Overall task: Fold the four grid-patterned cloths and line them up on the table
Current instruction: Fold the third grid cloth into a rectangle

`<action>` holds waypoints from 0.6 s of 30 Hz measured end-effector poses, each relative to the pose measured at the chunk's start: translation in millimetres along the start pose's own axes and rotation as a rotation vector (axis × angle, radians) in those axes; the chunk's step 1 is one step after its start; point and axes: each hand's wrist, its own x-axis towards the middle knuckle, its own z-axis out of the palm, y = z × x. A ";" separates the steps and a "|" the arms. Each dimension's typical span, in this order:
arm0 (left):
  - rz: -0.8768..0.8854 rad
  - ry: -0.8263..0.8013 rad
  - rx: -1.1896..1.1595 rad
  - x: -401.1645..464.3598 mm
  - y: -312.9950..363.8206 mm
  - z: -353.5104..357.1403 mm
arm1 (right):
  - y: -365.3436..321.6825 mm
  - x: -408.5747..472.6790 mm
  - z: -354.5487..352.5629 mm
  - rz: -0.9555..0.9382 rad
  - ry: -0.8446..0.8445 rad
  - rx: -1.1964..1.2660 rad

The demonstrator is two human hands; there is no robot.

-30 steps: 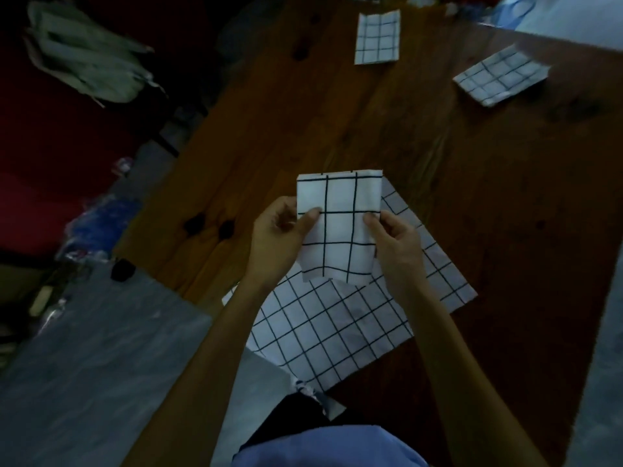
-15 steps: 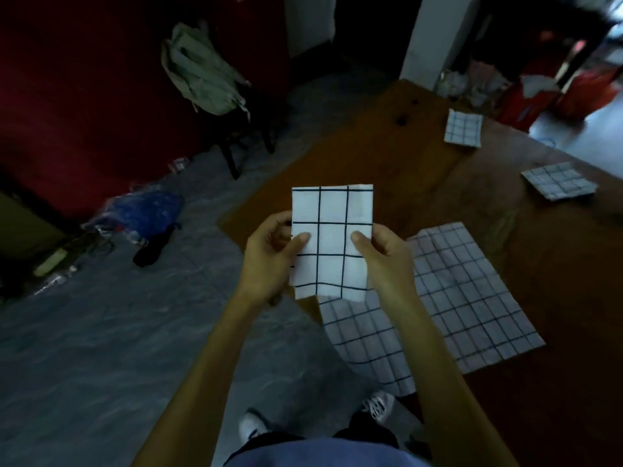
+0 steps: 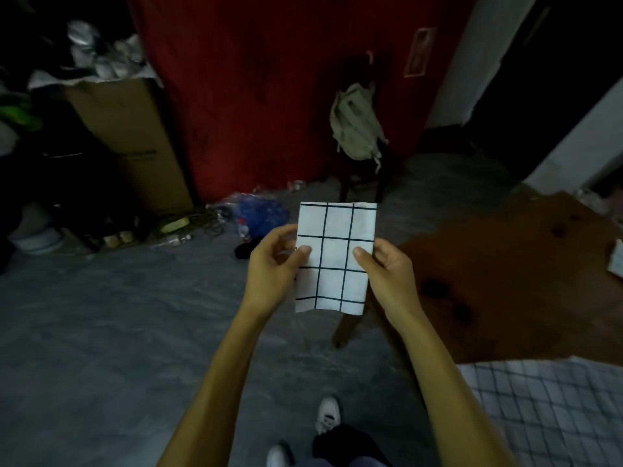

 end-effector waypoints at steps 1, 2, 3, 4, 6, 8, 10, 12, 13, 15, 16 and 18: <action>0.003 0.018 0.010 6.5 -0.7 -7.9 | -0.5 7.7 9.1 -0.005 -0.010 0.006; 0.004 0.038 0.020 14.7 -1.6 -16.7 | -0.8 17.3 20.0 -0.005 -0.023 0.009; 0.003 0.056 0.029 23.9 -3.2 -23.5 | -1.4 27.2 29.3 -0.006 -0.036 0.009; -0.001 0.070 0.037 34.1 -4.9 -28.5 | -1.2 37.9 36.9 -0.008 -0.043 0.010; -0.004 0.079 0.044 59.2 -9.5 -33.5 | 0.0 62.3 48.5 -0.005 -0.039 0.018; -0.003 0.078 0.056 89.8 -16.6 -34.8 | 2.9 91.6 56.7 -0.010 -0.027 0.037; 0.002 0.068 0.082 125.6 -25.1 -32.4 | 7.6 125.0 61.0 -0.025 -0.003 0.051; 0.022 0.047 0.109 165.5 -33.1 -26.5 | 12.3 161.6 62.1 -0.031 0.027 0.078; 0.037 0.036 0.123 186.9 -36.8 -22.7 | 14.1 181.2 62.4 -0.039 0.037 0.096; 0.044 0.010 0.170 231.2 -40.4 -13.5 | 14.5 221.5 62.2 -0.045 0.066 0.136; 0.041 -0.010 0.200 254.0 -40.9 -8.8 | 13.9 241.8 60.8 -0.037 0.088 0.156; 0.051 -0.056 0.240 298.8 -38.4 1.9 | 9.0 280.0 56.3 -0.029 0.130 0.191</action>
